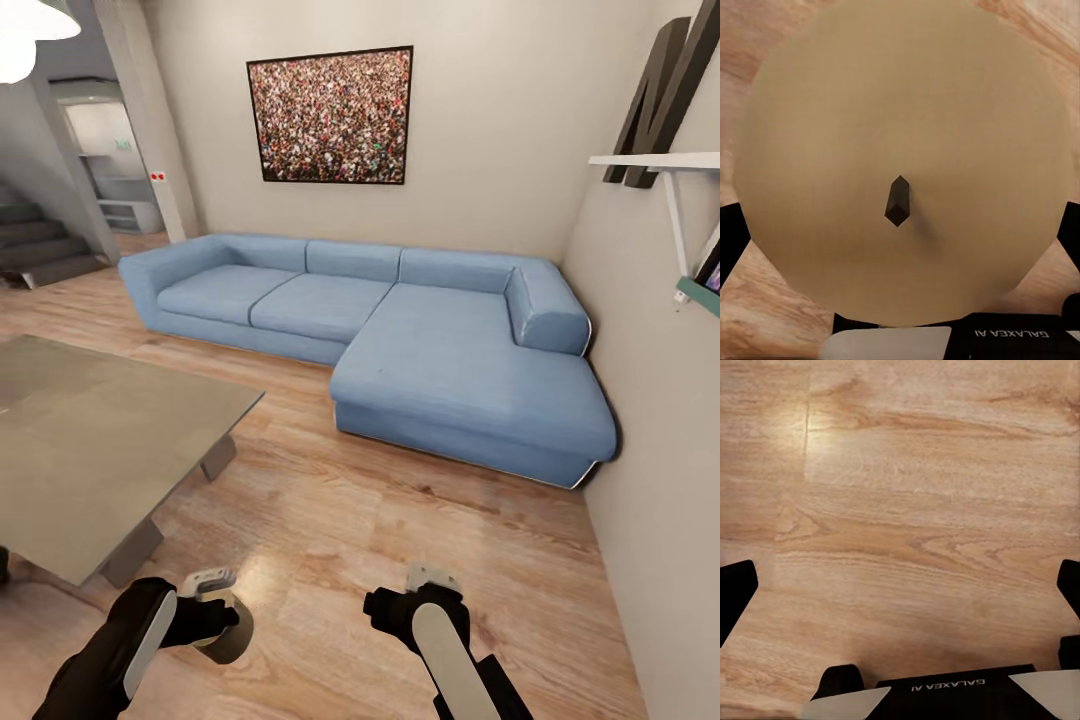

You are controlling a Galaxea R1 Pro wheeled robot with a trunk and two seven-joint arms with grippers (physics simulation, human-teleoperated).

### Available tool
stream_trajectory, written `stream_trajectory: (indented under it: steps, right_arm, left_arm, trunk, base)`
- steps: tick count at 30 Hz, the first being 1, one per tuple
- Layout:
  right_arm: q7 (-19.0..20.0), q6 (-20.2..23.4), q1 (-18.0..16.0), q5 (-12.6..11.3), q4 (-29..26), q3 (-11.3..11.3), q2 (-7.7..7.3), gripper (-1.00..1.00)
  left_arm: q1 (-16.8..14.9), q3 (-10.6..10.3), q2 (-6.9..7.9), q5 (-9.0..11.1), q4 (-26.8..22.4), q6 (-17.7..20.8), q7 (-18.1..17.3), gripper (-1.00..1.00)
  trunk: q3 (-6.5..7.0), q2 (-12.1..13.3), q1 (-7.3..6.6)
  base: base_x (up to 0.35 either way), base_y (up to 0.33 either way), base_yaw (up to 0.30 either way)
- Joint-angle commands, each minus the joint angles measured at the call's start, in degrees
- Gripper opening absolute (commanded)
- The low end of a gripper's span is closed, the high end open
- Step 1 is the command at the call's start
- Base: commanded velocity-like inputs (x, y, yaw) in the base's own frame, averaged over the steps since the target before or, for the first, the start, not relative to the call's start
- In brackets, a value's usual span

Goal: Place each of the two pumpkins and all three candles from the living room inside a cabinet in the living room (use any cabinet), then make sure every cabinet is closed, and position the cauldron so it is next to a table in the living room.

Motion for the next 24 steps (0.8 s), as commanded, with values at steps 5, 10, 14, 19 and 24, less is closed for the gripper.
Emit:
stream_trajectory:
  steps: [5,10,14,19,24]
  right_arm:
    - [0.0,0.0,0.0,-0.1,0.0,0.0,0.0,1.0]
    - [0.0,0.0,0.0,-0.1,0.0,0.1,0.0,1.0]
    - [0.0,0.0,0.0,-0.1,0.0,0.1,0.0,1.0]
    - [0.0,0.0,0.0,-0.2,0.0,0.1,0.0,1.0]
    - [0.0,0.0,0.0,-0.2,0.0,0.1,0.0,1.0]
  left_arm:
    - [0.0,0.0,-0.01,0.1,0.1,-0.2,-0.1,-1.0]
    - [0.0,-0.1,-0.02,0.0,0.1,-0.2,0.0,-1.0]
    - [0.0,-0.1,-0.02,0.0,0.1,-0.3,0.0,-1.0]
    - [0.0,-0.1,-0.02,0.0,0.1,-0.8,0.0,-1.0]
    - [0.0,-0.1,-0.02,-0.1,0.1,-0.8,0.0,-1.0]
  trunk:
    - [0.0,0.0,0.0]
    - [0.0,0.0,0.0]
    - [0.0,0.0,0.0]
    - [0.0,0.0,0.0]
    - [0.0,0.0,0.0]
  base:
    - [-0.002,0.0,0.289]
    - [-0.093,0.0,0.289]
    - [-0.099,0.0,0.29]
    - [-0.03,0.0,0.29]
    - [-0.139,0.0,0.29]
